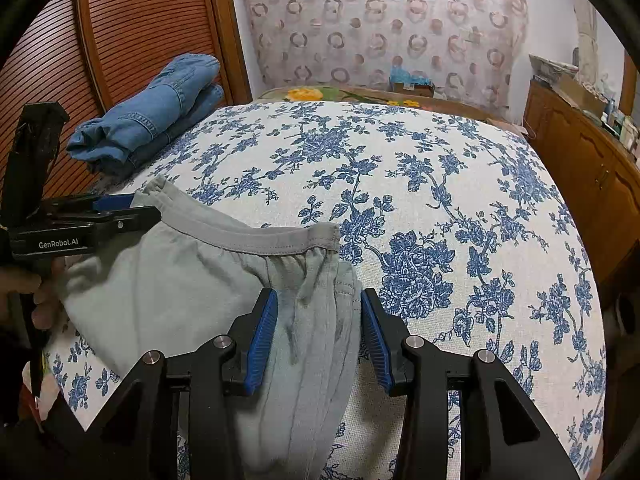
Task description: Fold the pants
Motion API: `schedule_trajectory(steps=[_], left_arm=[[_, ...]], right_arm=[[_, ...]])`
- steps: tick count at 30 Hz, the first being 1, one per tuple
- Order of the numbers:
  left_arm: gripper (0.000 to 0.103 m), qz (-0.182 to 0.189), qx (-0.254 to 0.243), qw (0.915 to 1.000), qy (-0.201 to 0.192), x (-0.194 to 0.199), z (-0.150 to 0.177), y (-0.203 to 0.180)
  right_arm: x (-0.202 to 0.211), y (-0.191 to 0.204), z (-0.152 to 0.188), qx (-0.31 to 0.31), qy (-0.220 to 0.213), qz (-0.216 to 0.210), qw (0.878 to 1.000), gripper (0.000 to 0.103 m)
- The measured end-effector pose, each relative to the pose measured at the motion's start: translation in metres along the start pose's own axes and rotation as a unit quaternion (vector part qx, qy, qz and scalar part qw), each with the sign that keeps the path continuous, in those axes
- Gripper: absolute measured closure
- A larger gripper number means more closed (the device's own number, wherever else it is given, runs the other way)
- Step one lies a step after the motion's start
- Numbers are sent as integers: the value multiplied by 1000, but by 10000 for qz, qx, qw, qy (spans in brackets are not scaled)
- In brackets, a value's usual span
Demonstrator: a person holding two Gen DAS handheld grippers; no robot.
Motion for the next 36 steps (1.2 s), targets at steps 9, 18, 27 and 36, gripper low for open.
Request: schedule_trajectory(steps=[9, 18, 27, 36], left_arm=[[84, 32, -163, 9996, -228, 15, -2, -17], [87, 59, -350, 9977, -582, 42, -10, -34], [87, 65, -482, 9963, -702, 51, -12, -46], [88, 65, -568, 9947, -852, 65, -14, -54]], right_arm=[[0, 0, 0, -26, -1, -19, 10000, 59], [0, 0, 0, -99, -16, -64, 9999, 59], [0, 2, 1, -90, -8, -107, 9999, 78], [19, 8, -4, -91, -439, -164, 9989, 90]])
Point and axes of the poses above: each gripper's, at about its wrist camera, not at the fingertips, and x roughly against the way its jaws point, y to its left, z to its underside, the point moved 10 cm from there along -x, roughly the way its jaws point, and after that the axes turned 1 degree about -x, right-handed, at the moved point
